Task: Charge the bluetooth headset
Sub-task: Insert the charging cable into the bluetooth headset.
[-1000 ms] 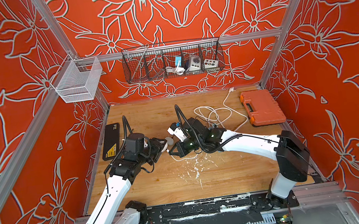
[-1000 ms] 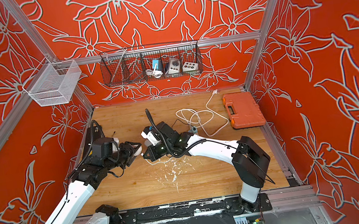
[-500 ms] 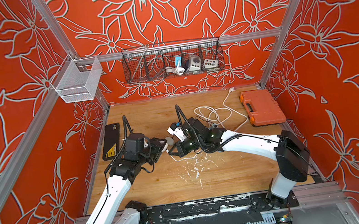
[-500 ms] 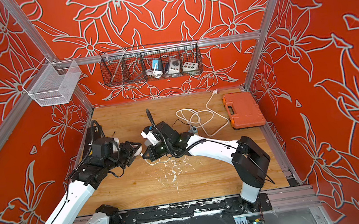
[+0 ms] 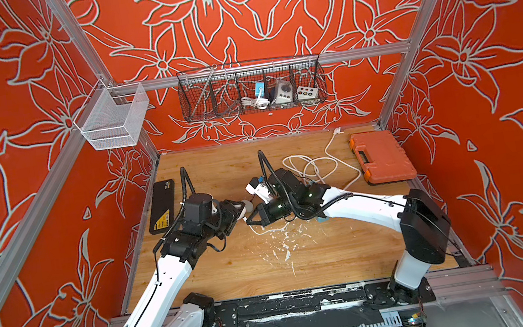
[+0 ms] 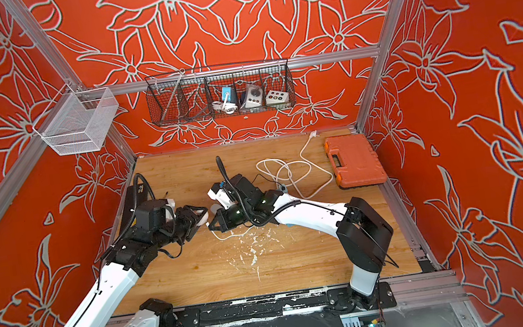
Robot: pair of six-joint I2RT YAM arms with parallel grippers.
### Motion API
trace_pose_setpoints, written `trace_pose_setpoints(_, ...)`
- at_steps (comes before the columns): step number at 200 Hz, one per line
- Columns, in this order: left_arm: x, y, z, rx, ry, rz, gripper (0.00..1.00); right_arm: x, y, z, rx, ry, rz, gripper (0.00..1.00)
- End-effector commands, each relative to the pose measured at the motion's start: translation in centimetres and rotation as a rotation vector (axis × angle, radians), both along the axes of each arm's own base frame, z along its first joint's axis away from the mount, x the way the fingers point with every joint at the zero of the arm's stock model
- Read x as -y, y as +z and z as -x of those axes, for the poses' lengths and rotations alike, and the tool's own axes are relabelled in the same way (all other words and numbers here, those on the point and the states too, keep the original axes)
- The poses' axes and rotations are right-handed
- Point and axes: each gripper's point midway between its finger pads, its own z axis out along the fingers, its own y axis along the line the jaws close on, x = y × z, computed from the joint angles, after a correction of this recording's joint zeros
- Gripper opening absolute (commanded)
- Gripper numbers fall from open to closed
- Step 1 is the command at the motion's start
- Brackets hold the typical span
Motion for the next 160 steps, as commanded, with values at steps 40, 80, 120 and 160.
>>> trace_pose_setpoints(40, 1.6, 1.1, 0.5, 0.015, -0.086, 0.031, 0.36, -0.4, 1.3, -1.7, 0.052, -0.025, -0.028, 0.00)
trace_pose_setpoints(80, 1.8, 0.8, 1.0, 0.009, -0.117, 0.022, 0.35, 0.6, 2.1, -2.6, 0.084, -0.065, -0.031, 0.00)
trace_pose_setpoints(120, 1.9, 0.3, 1.4, 0.003, -0.144, 0.009, 0.32, 1.3, 2.0, -2.5, 0.086, -0.048, -0.020, 0.00)
trace_pose_setpoints(160, 2.6, 0.4, 1.6, 0.003, -0.188, 0.027, 0.29, 1.8, 1.9, -1.6, 0.139, 0.028, 0.007, 0.00)
